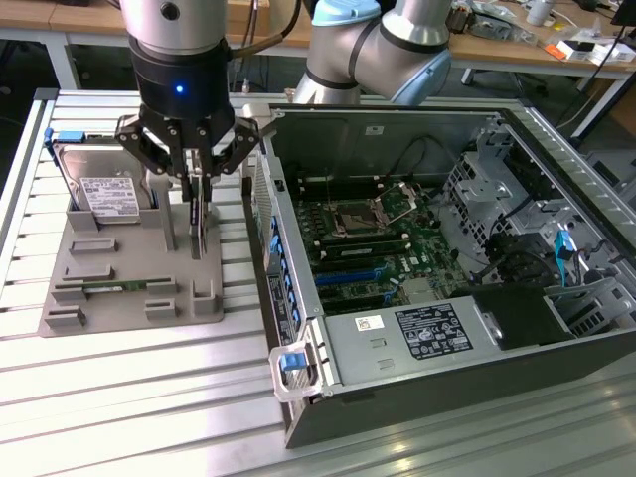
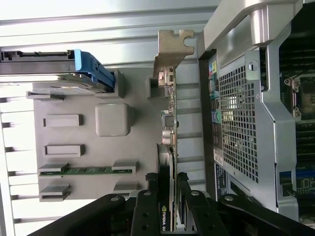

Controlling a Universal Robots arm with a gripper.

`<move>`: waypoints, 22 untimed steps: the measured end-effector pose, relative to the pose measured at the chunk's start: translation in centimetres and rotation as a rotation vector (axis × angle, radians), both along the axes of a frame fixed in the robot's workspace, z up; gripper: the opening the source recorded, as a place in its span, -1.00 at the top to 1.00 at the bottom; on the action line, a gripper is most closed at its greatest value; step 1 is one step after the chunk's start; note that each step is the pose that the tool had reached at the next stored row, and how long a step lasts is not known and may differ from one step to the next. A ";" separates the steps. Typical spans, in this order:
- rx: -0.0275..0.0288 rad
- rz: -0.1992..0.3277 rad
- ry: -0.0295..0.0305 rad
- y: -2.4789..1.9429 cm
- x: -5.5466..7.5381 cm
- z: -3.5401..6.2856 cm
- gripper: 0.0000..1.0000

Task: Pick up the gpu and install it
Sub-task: 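Pick up the gpu and move the gpu toward the slot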

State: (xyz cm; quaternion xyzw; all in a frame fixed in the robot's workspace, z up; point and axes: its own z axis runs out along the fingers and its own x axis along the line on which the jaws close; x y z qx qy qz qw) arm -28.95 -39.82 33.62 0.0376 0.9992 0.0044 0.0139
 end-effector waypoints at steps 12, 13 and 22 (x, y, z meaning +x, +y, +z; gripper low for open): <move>-0.0040 0.000 0.0002 0.00 0.0 0.81 0.48; -0.0041 0.000 0.0001 0.00 0.0 0.96 0.48; -0.0048 0.000 0.0001 0.00 0.0 1.63 0.48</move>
